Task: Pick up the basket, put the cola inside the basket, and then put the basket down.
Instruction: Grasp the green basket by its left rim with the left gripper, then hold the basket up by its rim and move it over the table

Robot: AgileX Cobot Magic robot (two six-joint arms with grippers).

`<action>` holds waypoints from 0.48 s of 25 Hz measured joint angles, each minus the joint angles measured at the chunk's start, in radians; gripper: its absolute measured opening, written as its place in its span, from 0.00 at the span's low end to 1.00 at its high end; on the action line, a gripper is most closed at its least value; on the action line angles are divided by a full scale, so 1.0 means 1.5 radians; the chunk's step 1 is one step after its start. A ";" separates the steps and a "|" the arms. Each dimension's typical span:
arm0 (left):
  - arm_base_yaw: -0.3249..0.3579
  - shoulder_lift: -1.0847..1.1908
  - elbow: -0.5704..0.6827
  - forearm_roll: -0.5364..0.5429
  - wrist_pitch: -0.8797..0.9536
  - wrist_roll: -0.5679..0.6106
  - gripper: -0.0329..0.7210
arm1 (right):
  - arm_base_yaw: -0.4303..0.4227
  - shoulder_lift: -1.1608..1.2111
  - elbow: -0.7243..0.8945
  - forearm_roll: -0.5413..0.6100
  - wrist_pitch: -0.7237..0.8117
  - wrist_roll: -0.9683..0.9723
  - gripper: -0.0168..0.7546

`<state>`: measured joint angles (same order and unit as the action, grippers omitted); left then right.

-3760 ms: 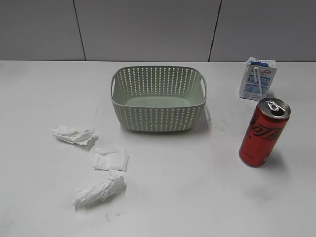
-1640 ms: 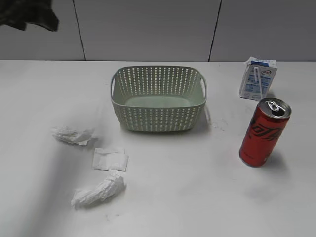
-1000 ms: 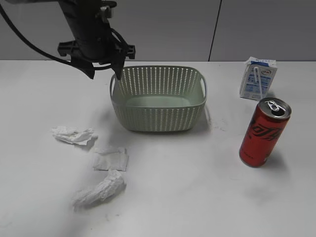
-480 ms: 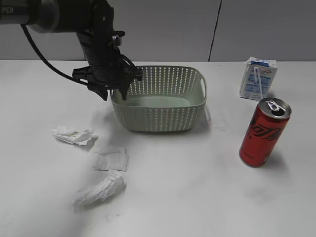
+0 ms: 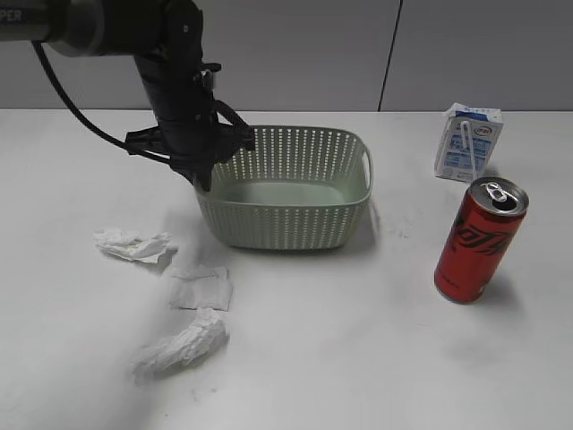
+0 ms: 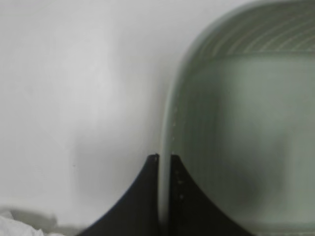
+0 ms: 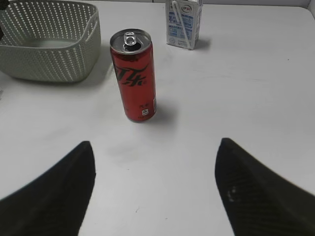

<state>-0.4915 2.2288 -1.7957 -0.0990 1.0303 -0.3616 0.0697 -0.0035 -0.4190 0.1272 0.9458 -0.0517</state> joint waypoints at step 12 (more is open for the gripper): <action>-0.030 -0.118 0.024 -0.009 0.069 0.000 0.04 | 0.000 0.262 -0.146 0.002 0.028 0.005 0.76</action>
<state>-0.5363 2.0521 -1.7594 -0.1129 1.1343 -0.3613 0.0697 0.3891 -0.6386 0.1303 0.9874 -0.0442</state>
